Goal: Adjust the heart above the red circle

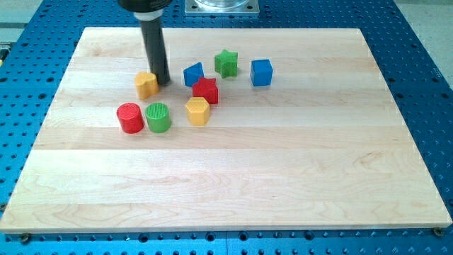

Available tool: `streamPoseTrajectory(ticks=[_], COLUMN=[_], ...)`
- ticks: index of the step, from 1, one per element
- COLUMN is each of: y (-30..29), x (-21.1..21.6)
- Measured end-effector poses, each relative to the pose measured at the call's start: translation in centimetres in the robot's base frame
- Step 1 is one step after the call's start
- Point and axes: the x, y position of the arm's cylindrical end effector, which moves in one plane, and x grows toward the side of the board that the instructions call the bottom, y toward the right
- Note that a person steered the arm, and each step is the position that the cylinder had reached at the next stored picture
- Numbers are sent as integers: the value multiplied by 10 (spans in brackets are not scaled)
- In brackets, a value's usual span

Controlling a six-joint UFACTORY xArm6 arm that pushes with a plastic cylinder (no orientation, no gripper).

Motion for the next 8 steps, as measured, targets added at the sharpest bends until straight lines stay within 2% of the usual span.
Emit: streamPoseTrajectory(ticks=[1, 3, 4, 5, 6, 7, 8], y=[-26, 13, -9, -77, -91, -87, -61], x=[20, 16, -28, 0, 63, 90, 79])
